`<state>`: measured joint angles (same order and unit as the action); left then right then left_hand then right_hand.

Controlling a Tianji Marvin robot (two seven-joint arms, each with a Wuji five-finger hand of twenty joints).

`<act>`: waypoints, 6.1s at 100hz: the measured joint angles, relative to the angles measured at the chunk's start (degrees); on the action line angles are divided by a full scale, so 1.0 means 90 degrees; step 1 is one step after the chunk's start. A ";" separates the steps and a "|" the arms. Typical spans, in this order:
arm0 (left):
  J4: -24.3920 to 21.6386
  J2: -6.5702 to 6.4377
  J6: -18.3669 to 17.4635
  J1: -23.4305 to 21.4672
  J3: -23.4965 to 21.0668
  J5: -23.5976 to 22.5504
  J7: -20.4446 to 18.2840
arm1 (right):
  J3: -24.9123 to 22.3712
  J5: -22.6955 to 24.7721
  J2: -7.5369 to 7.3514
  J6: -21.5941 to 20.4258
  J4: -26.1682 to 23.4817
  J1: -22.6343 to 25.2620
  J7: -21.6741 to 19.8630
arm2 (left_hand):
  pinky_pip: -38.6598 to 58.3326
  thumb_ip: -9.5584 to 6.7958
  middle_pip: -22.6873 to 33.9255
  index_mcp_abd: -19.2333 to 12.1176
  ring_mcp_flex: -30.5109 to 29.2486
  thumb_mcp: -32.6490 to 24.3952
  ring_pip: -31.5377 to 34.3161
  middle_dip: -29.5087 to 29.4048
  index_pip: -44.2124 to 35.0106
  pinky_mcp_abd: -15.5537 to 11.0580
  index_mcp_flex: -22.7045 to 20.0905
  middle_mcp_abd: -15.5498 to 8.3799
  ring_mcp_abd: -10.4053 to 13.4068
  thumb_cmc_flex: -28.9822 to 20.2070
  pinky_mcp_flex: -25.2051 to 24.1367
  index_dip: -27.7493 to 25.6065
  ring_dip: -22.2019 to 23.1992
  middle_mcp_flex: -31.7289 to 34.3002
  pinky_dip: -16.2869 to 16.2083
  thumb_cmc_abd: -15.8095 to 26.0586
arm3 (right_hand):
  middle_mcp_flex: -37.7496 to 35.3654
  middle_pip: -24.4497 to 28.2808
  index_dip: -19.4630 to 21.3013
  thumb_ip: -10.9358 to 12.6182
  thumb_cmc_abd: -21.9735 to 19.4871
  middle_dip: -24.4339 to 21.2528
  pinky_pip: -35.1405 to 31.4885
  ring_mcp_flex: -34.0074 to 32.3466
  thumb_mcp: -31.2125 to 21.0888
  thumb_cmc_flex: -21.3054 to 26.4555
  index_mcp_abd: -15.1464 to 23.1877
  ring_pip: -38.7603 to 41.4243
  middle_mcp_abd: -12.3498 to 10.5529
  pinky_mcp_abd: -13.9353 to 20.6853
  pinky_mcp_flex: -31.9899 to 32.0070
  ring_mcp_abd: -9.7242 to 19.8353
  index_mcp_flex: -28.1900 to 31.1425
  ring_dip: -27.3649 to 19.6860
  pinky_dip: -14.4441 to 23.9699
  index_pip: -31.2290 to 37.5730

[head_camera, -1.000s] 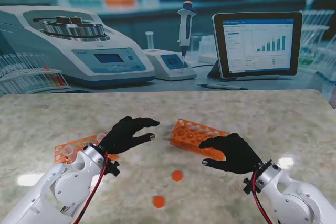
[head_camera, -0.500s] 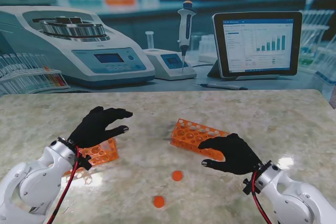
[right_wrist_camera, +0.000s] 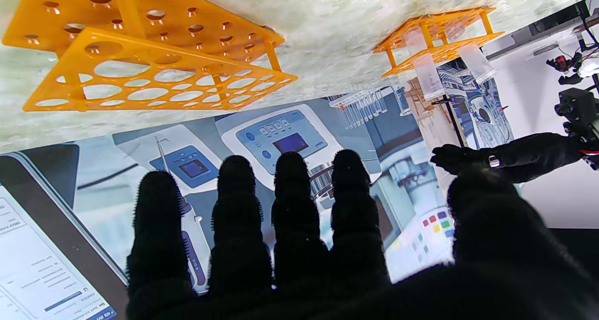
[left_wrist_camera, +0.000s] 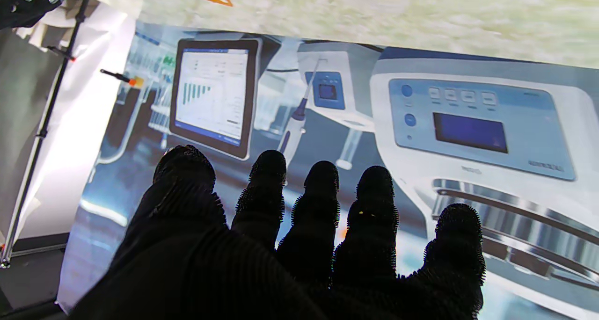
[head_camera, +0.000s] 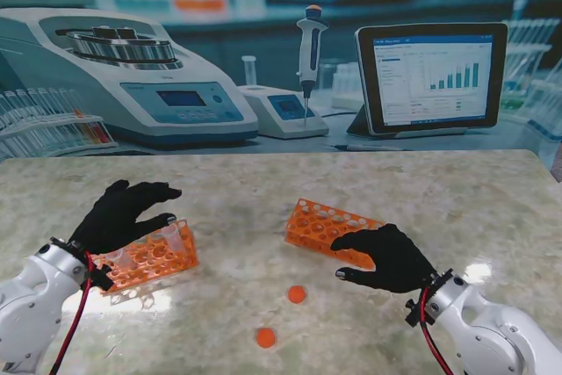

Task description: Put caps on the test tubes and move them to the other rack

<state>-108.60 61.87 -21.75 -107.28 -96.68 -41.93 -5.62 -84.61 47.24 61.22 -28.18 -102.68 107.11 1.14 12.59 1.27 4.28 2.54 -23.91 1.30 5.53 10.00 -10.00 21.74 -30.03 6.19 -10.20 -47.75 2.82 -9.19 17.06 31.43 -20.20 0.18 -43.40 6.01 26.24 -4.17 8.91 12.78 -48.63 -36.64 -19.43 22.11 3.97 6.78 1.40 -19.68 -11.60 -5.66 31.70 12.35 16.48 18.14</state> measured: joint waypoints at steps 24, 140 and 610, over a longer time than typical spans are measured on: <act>-0.0030 -0.0001 -0.0135 -0.0332 -0.0494 -0.0249 0.0057 | -0.0002 0.0012 0.0000 0.0005 -0.0010 0.0006 -0.0002 | 0.0000 0.0000 -0.0004 0.0000 0.0081 0.0000 -0.0018 0.0000 0.0011 -0.0002 0.0073 -0.0001 0.0018 0.0000 -0.0025 0.0000 -0.0061 -0.0074 0.0000 0.0000 | 0.0000 0.0000 0.0000 0.0000 0.0000 0.0000 0.0000 0.0004 0.0000 0.0000 0.0000 0.0001 0.0000 0.0000 0.0000 0.0000 0.0000 0.0000 0.0000 0.0000; 0.0856 0.0032 -0.0124 -0.1216 -0.1275 -0.1200 0.1014 | 0.0031 0.0089 -0.0009 0.0005 -0.0006 -0.0014 -0.0035 | -0.0214 0.0007 -0.0075 0.0000 0.0592 0.0004 -0.0228 -0.0001 0.0156 -0.0087 0.0327 -0.0081 0.0135 0.0309 -0.0275 0.0007 -0.0225 -0.0436 0.0000 -0.0157 | 0.0000 0.0000 0.0000 0.0000 0.0000 0.0000 0.0000 0.0065 0.0000 0.0001 0.0000 0.0002 0.0000 0.0002 0.0000 0.0000 0.0000 -0.0001 0.0000 0.0000; 0.2396 -0.0023 0.0346 -0.0020 0.0003 -0.0992 0.1257 | 0.0124 0.0090 -0.0024 -0.0003 0.0016 -0.0066 -0.0111 | -0.0628 0.0065 -0.0003 -0.1155 0.1146 0.0508 -0.0317 -0.0255 -0.0936 -0.0312 -0.0222 -0.0489 0.0441 -0.0221 -0.0626 -0.0535 -0.0325 -0.0826 0.0000 -0.0895 | 0.0000 0.0000 0.0000 0.0000 0.0000 0.0000 0.0000 0.0065 0.0010 0.0001 0.0000 0.0001 0.0000 0.0003 0.0010 0.0000 0.0000 -0.0001 0.0000 0.0000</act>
<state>-87.04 61.66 -18.64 -107.46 -96.65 -50.86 5.70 -83.49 48.05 61.00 -28.21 -102.54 106.52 0.14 6.93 1.86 4.26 -7.85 -13.59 5.87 2.68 7.70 -18.43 18.93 -32.03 1.79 -6.23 -49.75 -2.81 -14.00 14.13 23.99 -20.20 -7.88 -43.40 6.01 26.24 -4.16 8.91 12.78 -48.63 -36.06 -19.34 22.12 3.97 6.79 1.40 -19.66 -11.51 -5.66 31.71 12.34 16.48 18.14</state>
